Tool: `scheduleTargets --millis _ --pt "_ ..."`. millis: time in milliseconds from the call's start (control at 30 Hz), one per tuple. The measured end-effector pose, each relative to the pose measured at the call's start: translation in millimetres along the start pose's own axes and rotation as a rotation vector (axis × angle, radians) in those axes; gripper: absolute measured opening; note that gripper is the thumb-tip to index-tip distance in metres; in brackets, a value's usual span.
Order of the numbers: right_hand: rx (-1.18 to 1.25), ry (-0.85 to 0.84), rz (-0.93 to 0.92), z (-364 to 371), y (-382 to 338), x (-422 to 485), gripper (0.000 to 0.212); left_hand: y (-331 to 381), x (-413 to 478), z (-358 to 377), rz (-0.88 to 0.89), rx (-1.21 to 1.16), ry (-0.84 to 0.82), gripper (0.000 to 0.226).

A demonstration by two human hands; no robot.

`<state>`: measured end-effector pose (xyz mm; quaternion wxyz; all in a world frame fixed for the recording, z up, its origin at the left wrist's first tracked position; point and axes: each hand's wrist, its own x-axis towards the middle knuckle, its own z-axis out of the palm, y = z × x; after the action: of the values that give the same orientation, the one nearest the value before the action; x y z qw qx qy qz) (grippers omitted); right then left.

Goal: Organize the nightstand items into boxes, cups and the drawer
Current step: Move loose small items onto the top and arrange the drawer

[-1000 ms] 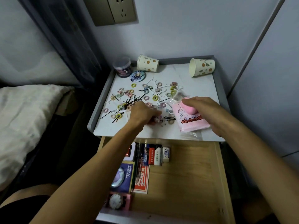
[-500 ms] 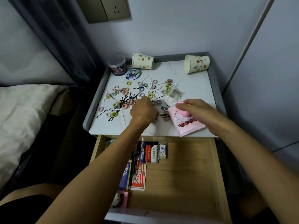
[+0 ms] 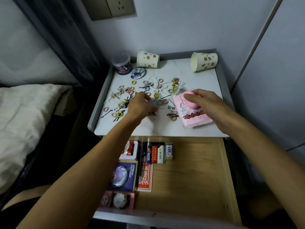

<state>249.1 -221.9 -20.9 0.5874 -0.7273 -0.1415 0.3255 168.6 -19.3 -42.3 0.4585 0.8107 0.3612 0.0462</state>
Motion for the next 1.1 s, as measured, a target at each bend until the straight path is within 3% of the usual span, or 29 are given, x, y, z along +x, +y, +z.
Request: scheduleTargets --millis 167,300,467,567,633,733,900,967,1100 --pt "-0.054 -0.044 -0.012 -0.1 2.6 -4.5 0.017 9.5 -20.4 -28.4 -0.066 -0.405 -0.151 0.048" --pt "-0.105 -0.111 -0.024 0.4 2.3 -23.0 0.02 15.8 -36.0 -47.1 -0.077 -0.615 -0.269 0.039" --pt "-0.519 -0.554 0.138 5.4 -5.0 -57.4 0.024 15.3 -57.8 -60.7 -0.076 -0.743 -0.337 0.037" --pt "-0.655 -0.627 0.278 23.1 18.8 -71.5 0.021 7.9 -76.1 -55.3 -0.092 -0.736 -0.388 0.033" --pt "-0.69 -0.538 0.333 30.9 47.3 -72.0 0.019 -0.1 -85.2 -50.1 -0.1 -0.677 -0.42 0.034" --pt "-0.551 -0.286 0.419 34.6 92.8 -65.5 0.019 -17.9 -101.5 -37.9 -0.122 -0.604 -0.481 0.032" --pt "-0.476 0.142 0.315 45.7 140.4 -50.1 0.025 -60.2 -118.8 -3.6 -0.193 -0.528 -0.587 0.034" --pt "-0.61 0.235 0.23 43.2 151.3 -40.5 0.036 -73.0 -118.1 8.4 -0.257 -0.537 -0.595 0.037" --pt "-1.058 0.209 0.143 42.1 159.1 -48.7 0.051 -89.2 -112.4 21.3 -0.317 -0.525 -0.581 0.039"
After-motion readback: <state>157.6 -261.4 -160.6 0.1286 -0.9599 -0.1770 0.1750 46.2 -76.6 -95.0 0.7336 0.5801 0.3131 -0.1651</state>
